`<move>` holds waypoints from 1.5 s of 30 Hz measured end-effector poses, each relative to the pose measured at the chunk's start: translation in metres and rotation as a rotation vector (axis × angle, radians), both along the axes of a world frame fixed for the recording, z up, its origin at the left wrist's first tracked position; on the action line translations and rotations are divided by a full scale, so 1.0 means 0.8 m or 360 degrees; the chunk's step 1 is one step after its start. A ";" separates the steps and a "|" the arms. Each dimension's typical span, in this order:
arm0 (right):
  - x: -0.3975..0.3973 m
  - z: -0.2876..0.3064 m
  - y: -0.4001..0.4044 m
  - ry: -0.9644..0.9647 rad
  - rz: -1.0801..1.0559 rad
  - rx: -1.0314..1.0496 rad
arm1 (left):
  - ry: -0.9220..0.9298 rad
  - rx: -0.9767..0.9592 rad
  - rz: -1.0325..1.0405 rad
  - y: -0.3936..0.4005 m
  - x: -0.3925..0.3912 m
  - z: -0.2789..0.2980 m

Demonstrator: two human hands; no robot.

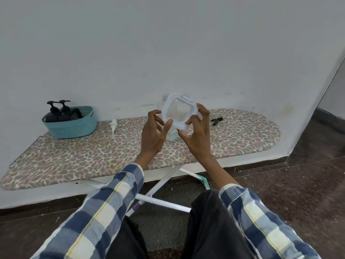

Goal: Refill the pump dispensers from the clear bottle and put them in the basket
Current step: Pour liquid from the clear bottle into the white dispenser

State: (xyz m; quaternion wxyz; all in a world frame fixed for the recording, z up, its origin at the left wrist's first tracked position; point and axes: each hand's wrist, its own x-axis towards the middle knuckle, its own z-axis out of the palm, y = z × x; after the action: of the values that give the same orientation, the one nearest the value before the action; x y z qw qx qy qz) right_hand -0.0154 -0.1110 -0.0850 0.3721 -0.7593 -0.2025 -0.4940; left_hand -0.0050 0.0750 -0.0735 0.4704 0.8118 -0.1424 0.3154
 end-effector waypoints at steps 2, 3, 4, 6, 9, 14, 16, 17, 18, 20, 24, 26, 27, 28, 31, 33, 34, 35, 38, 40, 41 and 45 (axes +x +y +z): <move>-0.002 0.001 0.014 0.0009 0.0034 -0.0058 | 0.0022 -0.0018 0.0004 0.008 0.000 0.002; -0.004 0.003 0.021 0.0015 0.0049 -0.0087 | 0.0023 -0.0061 0.0011 0.013 0.000 0.002; -0.005 0.005 0.028 0.0026 0.0071 -0.0119 | 0.0021 -0.0107 0.0019 0.019 0.001 0.002; -0.005 0.009 0.043 0.0080 0.0128 -0.0189 | 0.0021 -0.0176 0.0041 0.034 0.001 -0.002; 0.006 0.007 0.064 0.0142 0.0202 -0.0256 | 0.0000 -0.0252 0.0098 0.054 -0.003 -0.008; 0.031 -0.017 0.079 0.0239 -0.0020 0.0021 | -0.0027 -0.0465 0.0235 0.090 -0.005 -0.013; 0.041 -0.029 0.079 0.0441 -0.0088 0.0120 | -0.0008 -0.0478 0.0317 0.109 0.002 -0.021; 0.047 -0.033 0.079 0.0553 -0.0103 0.0151 | 0.0013 -0.0470 0.0355 0.118 0.008 -0.027; 0.054 -0.037 0.079 0.0661 -0.0112 0.0177 | 0.0041 -0.0469 0.0387 0.128 0.014 -0.034; 0.070 -0.037 0.080 0.0856 -0.0113 0.0190 | 0.0126 -0.0488 0.0413 0.142 0.025 -0.045; 0.098 -0.024 0.088 0.1118 -0.0092 0.0023 | 0.0233 -0.0463 0.0351 0.140 0.040 -0.050; 0.110 -0.017 0.092 0.1105 -0.0123 -0.0057 | 0.0241 -0.0446 0.0337 0.137 0.051 -0.047; 0.115 -0.015 0.094 0.1069 -0.0129 -0.0104 | 0.0243 -0.0443 0.0327 0.137 0.058 -0.047; 0.119 -0.016 0.095 0.1024 -0.0130 -0.0146 | 0.0253 -0.0440 0.0315 0.138 0.066 -0.047; 0.126 -0.031 0.093 0.0864 -0.0122 -0.0220 | 0.0332 -0.0410 0.0287 0.145 0.084 -0.057; 0.124 -0.043 0.092 0.0785 -0.0137 -0.0242 | 0.0375 -0.0392 0.0280 0.150 0.088 -0.065; 0.123 -0.045 0.092 0.0749 -0.0152 -0.0255 | 0.0388 -0.0387 0.0274 0.153 0.090 -0.070; 0.122 -0.046 0.092 0.0732 -0.0169 -0.0257 | 0.0399 -0.0386 0.0262 0.155 0.093 -0.074; 0.120 -0.045 0.091 0.0701 -0.0230 -0.0206 | 0.0413 -0.0339 0.0232 0.159 0.095 -0.081; 0.123 -0.045 0.089 0.0681 -0.0305 -0.0249 | 0.0397 -0.0310 0.0220 0.158 0.094 -0.081; 0.126 -0.046 0.088 0.0697 -0.0343 -0.0284 | 0.0383 -0.0299 0.0214 0.157 0.093 -0.080; 0.127 -0.050 0.088 0.0773 -0.0461 -0.0315 | 0.0382 -0.0325 0.0234 0.153 0.089 -0.078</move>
State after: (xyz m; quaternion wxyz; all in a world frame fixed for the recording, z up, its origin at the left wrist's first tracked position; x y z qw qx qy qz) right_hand 0.0863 -0.0404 -0.1247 0.2596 -0.9087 -0.0443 -0.3238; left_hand 0.0662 0.1974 -0.1357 0.5396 0.7999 0.0072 0.2624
